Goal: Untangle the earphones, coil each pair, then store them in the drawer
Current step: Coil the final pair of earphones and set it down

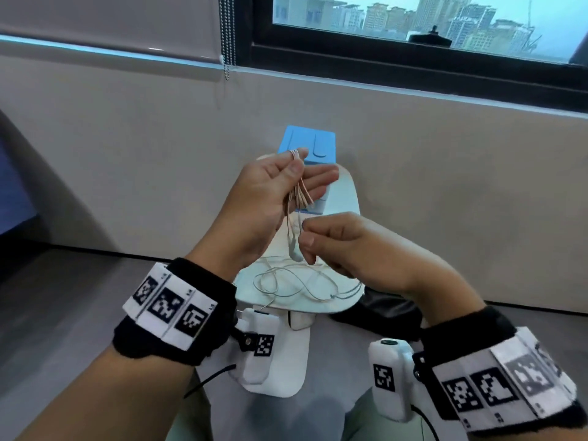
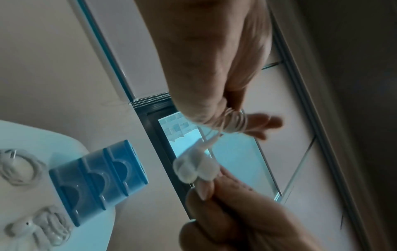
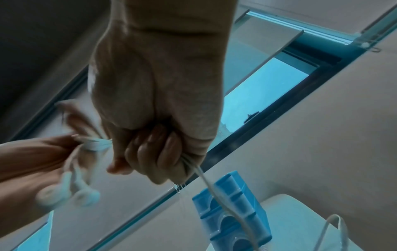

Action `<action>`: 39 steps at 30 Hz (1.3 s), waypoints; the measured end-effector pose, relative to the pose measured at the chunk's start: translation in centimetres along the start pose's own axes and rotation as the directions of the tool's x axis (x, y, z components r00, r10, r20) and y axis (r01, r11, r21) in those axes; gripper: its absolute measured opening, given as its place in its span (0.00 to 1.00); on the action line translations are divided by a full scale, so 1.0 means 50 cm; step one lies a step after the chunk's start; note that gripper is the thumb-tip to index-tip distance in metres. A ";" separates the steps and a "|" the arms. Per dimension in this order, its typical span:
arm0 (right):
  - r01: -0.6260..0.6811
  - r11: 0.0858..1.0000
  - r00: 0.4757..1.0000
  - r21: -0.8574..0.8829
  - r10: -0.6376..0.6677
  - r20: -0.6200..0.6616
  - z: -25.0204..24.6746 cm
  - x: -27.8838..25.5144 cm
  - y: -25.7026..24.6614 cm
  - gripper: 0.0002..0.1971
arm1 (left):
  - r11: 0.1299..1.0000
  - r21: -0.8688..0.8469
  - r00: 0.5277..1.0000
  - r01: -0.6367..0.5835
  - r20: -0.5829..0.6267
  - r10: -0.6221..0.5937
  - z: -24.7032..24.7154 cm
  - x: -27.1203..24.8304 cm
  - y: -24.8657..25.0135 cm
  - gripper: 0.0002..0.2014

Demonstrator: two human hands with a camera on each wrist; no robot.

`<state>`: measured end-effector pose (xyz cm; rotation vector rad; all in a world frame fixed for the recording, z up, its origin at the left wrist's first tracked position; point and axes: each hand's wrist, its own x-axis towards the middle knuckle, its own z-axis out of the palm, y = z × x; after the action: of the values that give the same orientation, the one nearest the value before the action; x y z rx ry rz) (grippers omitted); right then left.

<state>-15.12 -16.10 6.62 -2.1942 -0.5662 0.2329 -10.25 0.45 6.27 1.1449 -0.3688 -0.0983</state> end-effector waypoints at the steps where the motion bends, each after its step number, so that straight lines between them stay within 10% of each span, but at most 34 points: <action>1: 0.021 0.999 1.000 -0.029 -0.021 -0.020 -0.011 -0.002 -0.011 0.16 | 0.984 0.177 1.000 -0.021 0.002 0.021 -0.002 0.000 -0.005 0.13; 4: 0.081 0.995 0.978 -0.064 -0.092 -0.187 -0.060 -0.004 -0.024 0.17 | 0.815 0.572 0.989 -0.094 0.147 0.012 -0.012 -0.009 -0.009 0.15; 11: 0.061 0.989 0.895 -0.133 -0.113 -0.431 -0.100 0.007 0.027 0.16 | 0.978 0.207 0.941 0.017 0.329 -0.086 -0.036 -0.021 0.022 0.19; 17: 0.009 0.932 0.961 -0.363 -0.108 -0.254 -0.004 0.025 0.035 0.13 | 0.989 -0.148 1.000 -0.014 0.016 0.016 -0.020 0.004 0.010 0.15; 21: 0.010 0.742 0.965 -0.670 -0.182 -0.187 0.030 0.021 -0.018 0.09 | 0.985 0.173 0.993 0.009 -0.122 0.012 -0.024 0.018 -0.020 0.13; 24: 0.039 0.705 0.948 -0.708 -0.249 -0.196 0.018 0.022 -0.048 0.10 | 0.878 0.466 0.994 0.109 -0.044 -0.100 -0.025 0.018 -0.012 0.20; 31: 0.147 0.845 0.970 -0.513 -0.225 -0.093 0.000 0.030 -0.054 0.12 | 0.792 0.527 0.898 0.307 0.115 -0.425 -0.007 0.020 0.055 0.43; 39: 0.135 0.838 0.976 -0.529 -0.205 -0.077 0.018 0.027 -0.052 0.06 | 0.756 0.550 0.843 0.354 0.162 -0.513 -0.003 0.018 0.044 0.39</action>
<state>-15.07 -13.45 8.10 -2.6354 -0.8206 -0.1878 -9.58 1.26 8.40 1.7367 -0.4020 -0.6379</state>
